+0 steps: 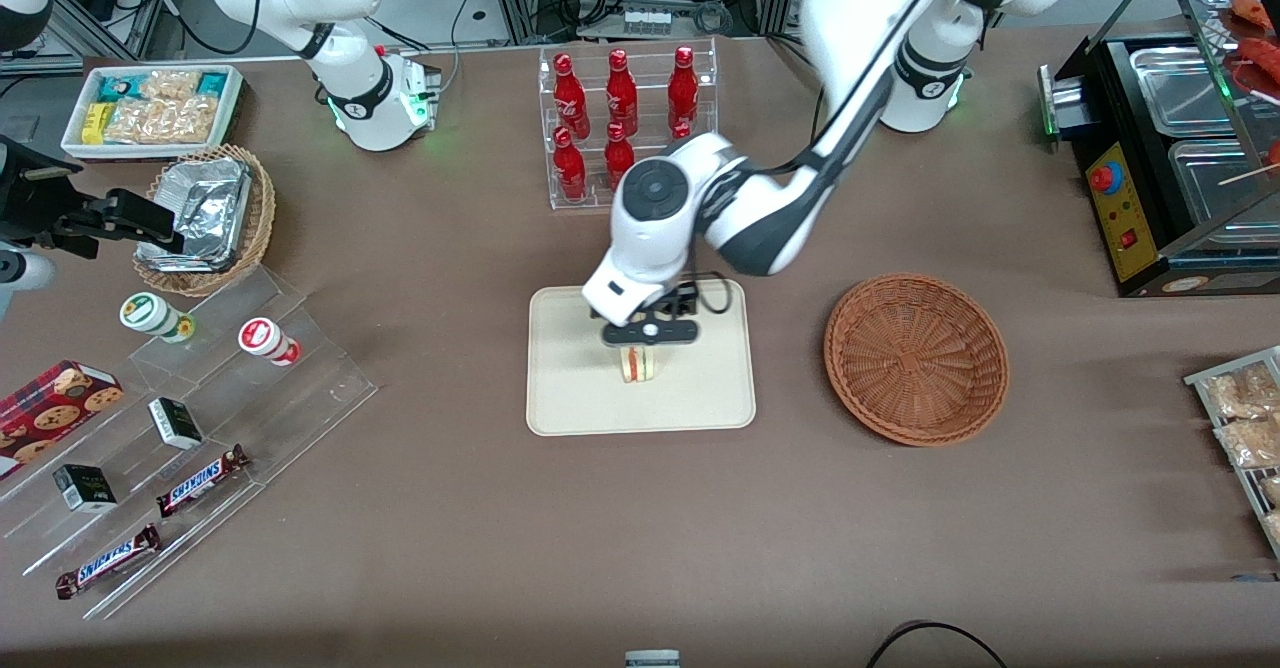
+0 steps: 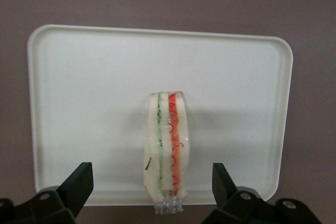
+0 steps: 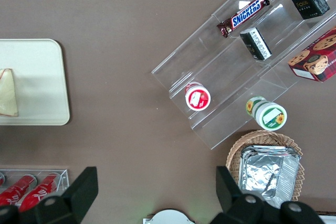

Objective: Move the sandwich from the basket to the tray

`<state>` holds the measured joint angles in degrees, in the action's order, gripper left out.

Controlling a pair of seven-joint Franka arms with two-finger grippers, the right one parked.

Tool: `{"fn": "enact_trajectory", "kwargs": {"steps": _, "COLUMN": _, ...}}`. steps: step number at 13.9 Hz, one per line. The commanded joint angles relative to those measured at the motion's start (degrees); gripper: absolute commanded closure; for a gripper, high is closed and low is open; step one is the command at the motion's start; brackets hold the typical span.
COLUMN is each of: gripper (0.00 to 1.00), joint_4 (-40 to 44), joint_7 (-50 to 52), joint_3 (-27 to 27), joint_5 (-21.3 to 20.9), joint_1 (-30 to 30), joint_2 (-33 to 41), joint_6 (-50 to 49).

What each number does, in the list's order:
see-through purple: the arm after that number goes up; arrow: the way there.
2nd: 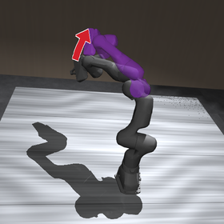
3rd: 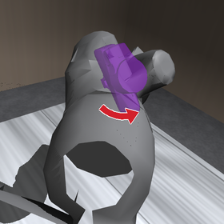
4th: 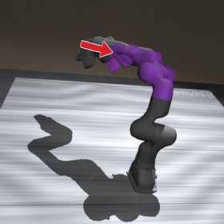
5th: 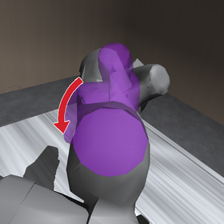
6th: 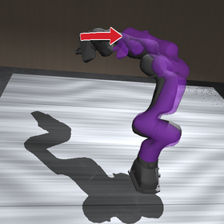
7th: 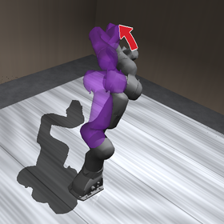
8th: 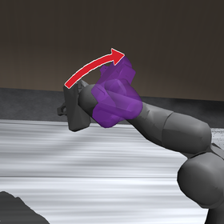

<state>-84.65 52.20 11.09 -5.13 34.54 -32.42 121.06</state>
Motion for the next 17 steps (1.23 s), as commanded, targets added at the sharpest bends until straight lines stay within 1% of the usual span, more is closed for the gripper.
{"fn": "enact_trajectory", "kwargs": {"steps": 1, "gripper": 0.00, "joint_4": -1.92, "joint_7": 1.24, "joint_3": -0.02, "joint_5": 0.12, "joint_1": -4.63, "joint_2": 8.23, "joint_6": -7.21}}
{"fn": "enact_trajectory", "kwargs": {"steps": 4, "gripper": 0.00, "joint_4": -2.10, "joint_7": -0.16, "joint_3": 0.07, "joint_5": 0.12, "joint_1": -11.49, "joint_2": 15.26, "joint_6": -13.90}}
{"fn": "enact_trajectory", "kwargs": {"steps": 5, "gripper": 0.00, "joint_4": -2.10, "joint_7": -2.43, "joint_3": 0.07, "joint_5": 0.20, "joint_1": -13.60, "joint_2": 17.20, "joint_6": -16.44}}
{"fn": "enact_trajectory", "kwargs": {"steps": 7, "gripper": 0.00, "joint_4": -2.36, "joint_7": -9.80, "joint_3": 0.07, "joint_5": 0.38, "joint_1": -18.26, "joint_2": 20.19, "joint_6": -21.98}}
{"fn": "enact_trajectory", "kwargs": {"steps": 11, "gripper": 0.00, "joint_4": -4.82, "joint_7": -22.01, "joint_3": 0.07, "joint_5": 0.64, "joint_1": -26.17, "joint_2": 25.99, "joint_6": -26.48}}
{"fn": "enact_trajectory", "kwargs": {"steps": 14, "gripper": 0.00, "joint_4": -6.66, "joint_7": -30.90, "joint_3": 0.07, "joint_5": 3.45, "joint_1": -30.75, "joint_2": 29.69, "joint_6": -28.42}}
{"fn": "enact_trajectory", "kwargs": {"steps": 17, "gripper": 0.00, "joint_4": -7.90, "joint_7": -38.54, "joint_3": -0.10, "joint_5": 3.72, "joint_1": -33.65, "joint_2": 32.59, "joint_6": -30.70}}
